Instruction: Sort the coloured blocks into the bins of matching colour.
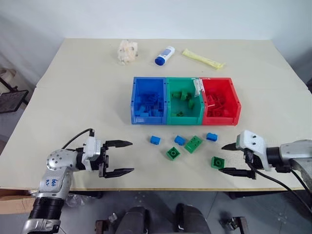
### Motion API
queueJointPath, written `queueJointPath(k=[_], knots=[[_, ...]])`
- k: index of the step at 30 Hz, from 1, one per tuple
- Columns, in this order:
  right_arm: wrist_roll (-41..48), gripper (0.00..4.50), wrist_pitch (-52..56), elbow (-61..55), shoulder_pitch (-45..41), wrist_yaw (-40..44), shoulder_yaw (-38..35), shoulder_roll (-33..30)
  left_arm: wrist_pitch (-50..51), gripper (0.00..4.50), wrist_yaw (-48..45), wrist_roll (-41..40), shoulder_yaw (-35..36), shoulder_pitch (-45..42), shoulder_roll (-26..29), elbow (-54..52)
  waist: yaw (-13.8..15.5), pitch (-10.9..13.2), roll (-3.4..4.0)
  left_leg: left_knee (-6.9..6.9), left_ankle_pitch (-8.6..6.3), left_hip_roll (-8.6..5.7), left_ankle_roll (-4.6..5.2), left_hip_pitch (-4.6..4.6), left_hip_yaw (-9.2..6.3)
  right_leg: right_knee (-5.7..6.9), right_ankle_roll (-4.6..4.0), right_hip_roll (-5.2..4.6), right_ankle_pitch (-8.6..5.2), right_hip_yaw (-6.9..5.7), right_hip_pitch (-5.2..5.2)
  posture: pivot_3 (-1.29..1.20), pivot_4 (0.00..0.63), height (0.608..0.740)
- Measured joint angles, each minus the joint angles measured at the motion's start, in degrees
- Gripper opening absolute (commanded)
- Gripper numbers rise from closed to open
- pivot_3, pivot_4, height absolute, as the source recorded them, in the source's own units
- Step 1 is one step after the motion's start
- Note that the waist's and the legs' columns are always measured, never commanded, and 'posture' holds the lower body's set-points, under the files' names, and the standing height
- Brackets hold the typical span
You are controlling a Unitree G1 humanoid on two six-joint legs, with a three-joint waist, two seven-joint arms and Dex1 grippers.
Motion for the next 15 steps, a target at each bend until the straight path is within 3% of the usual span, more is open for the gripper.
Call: queueJointPath(k=[2, 5, 12, 15], knots=[[-0.6, 4.50, -0.1, 0.7, -0.6, 0.2, 1.3, 0.4, 0.3, 4.47, 0.7, -0.1, 0.0, 0.5, 0.0, -0.9, -0.1, 0.0, 0.00, 0.01, 0.00, 0.01, 0.00, 0.01, 0.01, 0.01, 0.00, 0.01, 0.00, -0.02, 0.01, 0.00, 0.150, 0.740], [-1.2, 3.91, -1.1, 1.5, -1.7, -0.1, 2.2, 1.3, 0.4, 4.50, 1.3, -0.1, 0.0, 0.5, 0.0, -1.0, -0.1, 0.0, -0.01, 0.02, 0.00, 0.03, 0.00, 0.05, 0.05, 0.02, 0.00, 0.05, 0.00, -0.05, 0.02, 0.00, 0.150, 0.740], [-2.3, 1.49, -1.3, 1.8, -2.5, -1.5, 2.6, 2.3, 0.4, 4.50, 1.9, -0.1, 0.0, -0.1, 0.0, -0.6, -0.1, 0.0, -0.01, 0.01, 0.00, 0.03, 0.00, 0.05, 0.07, 0.03, 0.00, 0.05, 0.00, -0.08, 0.01, 0.00, 0.150, 0.740], [-1.9, 1.45, -0.9, 1.2, -2.2, -2.2, 2.3, 2.4, -0.2, 4.50, 1.9, 0.2, -0.2, -1.9, -0.9, 0.4, 0.1, 0.0, -0.01, 0.02, 0.00, 0.01, 0.00, 0.04, 0.06, 0.03, 0.00, 0.05, 0.00, -0.10, 0.01, 0.00, 0.150, 0.740]])
